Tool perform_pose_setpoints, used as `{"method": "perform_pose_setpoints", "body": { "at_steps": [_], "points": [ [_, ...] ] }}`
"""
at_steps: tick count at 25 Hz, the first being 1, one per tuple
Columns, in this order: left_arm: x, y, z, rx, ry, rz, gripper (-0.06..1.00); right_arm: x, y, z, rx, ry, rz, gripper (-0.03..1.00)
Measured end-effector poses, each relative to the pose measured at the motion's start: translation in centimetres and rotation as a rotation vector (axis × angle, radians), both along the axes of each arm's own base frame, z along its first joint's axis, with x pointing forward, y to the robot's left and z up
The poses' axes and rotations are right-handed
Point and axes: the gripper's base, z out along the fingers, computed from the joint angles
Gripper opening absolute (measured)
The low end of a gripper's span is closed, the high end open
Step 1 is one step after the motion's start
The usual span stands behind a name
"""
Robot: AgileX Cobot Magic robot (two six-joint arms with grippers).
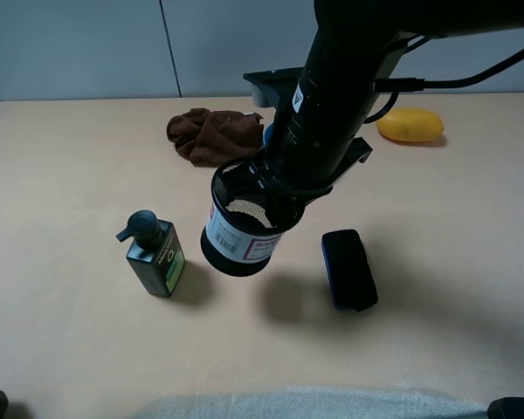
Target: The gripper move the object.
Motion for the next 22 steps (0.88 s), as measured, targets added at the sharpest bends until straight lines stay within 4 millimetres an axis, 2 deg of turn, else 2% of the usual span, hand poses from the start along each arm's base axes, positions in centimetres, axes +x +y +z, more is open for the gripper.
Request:
{"method": "perform_pose_setpoints", "body": {
  "at_steps": [12,22],
  "points": [
    [0.0,0.0,0.0,0.000,0.000,0.000,0.99,0.3,0.3,-0.1,0.022,-0.018,-0.028,0.07],
    [0.0,0.0,-0.1,0.000,0.004,0.000,0.99,0.7,0.6,-2.4,-0.032,0.016,-0.030,0.07]
  ]
}}
